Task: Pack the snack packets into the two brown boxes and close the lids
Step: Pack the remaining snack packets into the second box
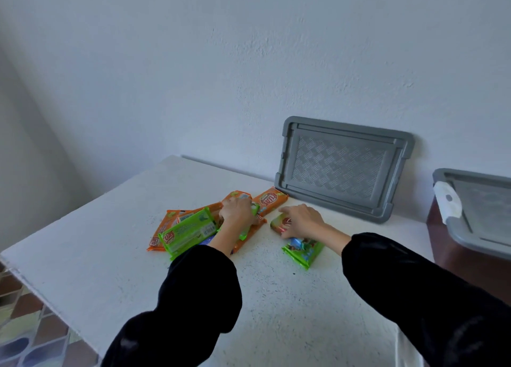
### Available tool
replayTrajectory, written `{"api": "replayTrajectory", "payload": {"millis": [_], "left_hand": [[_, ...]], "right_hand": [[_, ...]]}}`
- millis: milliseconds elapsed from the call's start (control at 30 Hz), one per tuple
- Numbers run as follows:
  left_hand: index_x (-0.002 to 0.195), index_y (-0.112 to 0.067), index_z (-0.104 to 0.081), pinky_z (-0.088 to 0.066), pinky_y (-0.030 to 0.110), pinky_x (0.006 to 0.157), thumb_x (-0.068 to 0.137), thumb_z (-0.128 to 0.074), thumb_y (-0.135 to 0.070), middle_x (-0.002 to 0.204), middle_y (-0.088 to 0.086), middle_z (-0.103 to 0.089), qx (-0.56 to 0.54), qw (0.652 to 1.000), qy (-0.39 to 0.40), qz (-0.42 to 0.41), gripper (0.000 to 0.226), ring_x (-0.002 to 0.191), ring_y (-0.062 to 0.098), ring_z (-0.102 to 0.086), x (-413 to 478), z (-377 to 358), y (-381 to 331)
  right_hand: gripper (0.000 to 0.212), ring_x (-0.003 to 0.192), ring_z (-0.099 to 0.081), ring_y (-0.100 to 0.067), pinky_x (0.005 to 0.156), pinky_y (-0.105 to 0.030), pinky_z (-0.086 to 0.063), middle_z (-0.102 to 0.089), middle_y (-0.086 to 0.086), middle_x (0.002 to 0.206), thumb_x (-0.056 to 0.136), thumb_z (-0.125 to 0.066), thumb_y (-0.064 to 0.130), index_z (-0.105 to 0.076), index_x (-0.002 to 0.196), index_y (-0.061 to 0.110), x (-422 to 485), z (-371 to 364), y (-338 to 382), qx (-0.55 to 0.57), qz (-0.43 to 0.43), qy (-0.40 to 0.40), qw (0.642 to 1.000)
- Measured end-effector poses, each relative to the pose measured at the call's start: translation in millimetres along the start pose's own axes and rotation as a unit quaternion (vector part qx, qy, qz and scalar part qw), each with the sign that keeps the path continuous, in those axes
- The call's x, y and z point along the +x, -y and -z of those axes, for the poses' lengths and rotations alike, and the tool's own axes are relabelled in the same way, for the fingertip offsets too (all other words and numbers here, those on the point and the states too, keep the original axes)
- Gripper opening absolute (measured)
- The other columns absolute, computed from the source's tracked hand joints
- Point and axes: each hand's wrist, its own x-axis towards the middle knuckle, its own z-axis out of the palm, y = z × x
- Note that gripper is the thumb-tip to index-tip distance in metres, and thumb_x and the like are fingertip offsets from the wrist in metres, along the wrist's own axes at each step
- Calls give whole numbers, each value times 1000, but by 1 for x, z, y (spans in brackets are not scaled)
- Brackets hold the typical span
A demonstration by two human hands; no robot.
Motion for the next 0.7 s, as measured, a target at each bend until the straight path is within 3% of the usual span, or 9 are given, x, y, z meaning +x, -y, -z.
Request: {"api": "replayTrajectory", "payload": {"millis": [133, 200, 300, 400, 500, 600, 700], "left_hand": [[124, -24, -58, -49, 34, 85, 66, -75, -54, 124, 2, -59, -29, 998, -29, -53, 67, 111, 23, -56, -4, 8, 0], [123, -27, -60, -49, 30, 75, 68, -76, -47, 118, 2, -63, -55, 995, -38, -75, 60, 104, 21, -58, -11, 15, -7], [124, -28, -59, -44, 26, 66, 72, -75, -35, 105, 6, -67, -98, 986, -47, -130, 55, 89, 22, -63, -30, 38, -29], [126, -29, -57, -46, 27, 69, 70, -78, -34, 109, 9, -67, -139, 965, -62, -214, 60, 82, 22, -63, -56, 68, -59], [127, -26, -56, -51, 29, 84, 66, -81, -31, 117, 5, -65, -162, 931, -67, -319, 67, 89, 16, -62, -89, 90, -90], [117, -23, -61, -49, 27, 85, 63, -83, -29, 112, 3, -66, -157, 889, -50, -428, 58, 95, 12, -58, -130, 102, -123], [113, -24, -61, -48, 25, 82, 63, -83, -30, 108, -1, -64, -123, 855, -11, -503, 55, 95, 9, -55, -173, 101, -152]], "right_hand": [[72, 120, -51, -23, 88, -30, -45, -52, -4, 135, 73, -76, 29, -44, 138, 26, -8, 22, -5, 24, -14, -26, 999], [71, 115, -53, -22, 84, -30, -45, -55, -3, 130, 71, -77, 27, -47, 135, 26, -17, 41, -11, 49, -11, -28, 998], [71, 116, -53, -24, 90, -32, -46, -54, -5, 132, 70, -78, 26, -48, 134, 27, -40, 75, -25, 65, -5, -54, 996], [73, 115, -53, -23, 89, -28, -43, -52, -5, 133, 69, -79, 24, -47, 134, 28, -82, 112, -42, 65, 1, -92, 994], [76, 105, -54, -18, 85, -26, -44, -54, -1, 126, 67, -80, 22, -45, 134, 31, -140, 143, -63, 75, -6, -116, 990], [76, 96, -53, -14, 79, -24, -40, -56, -1, 120, 65, -82, 22, -46, 130, 37, -204, 154, -86, 81, -18, -111, 990], [77, 102, -57, -14, 83, -26, -45, -56, 3, 121, 61, -84, 24, -45, 124, 45, -265, 149, -108, 94, -29, -100, 990]]}}
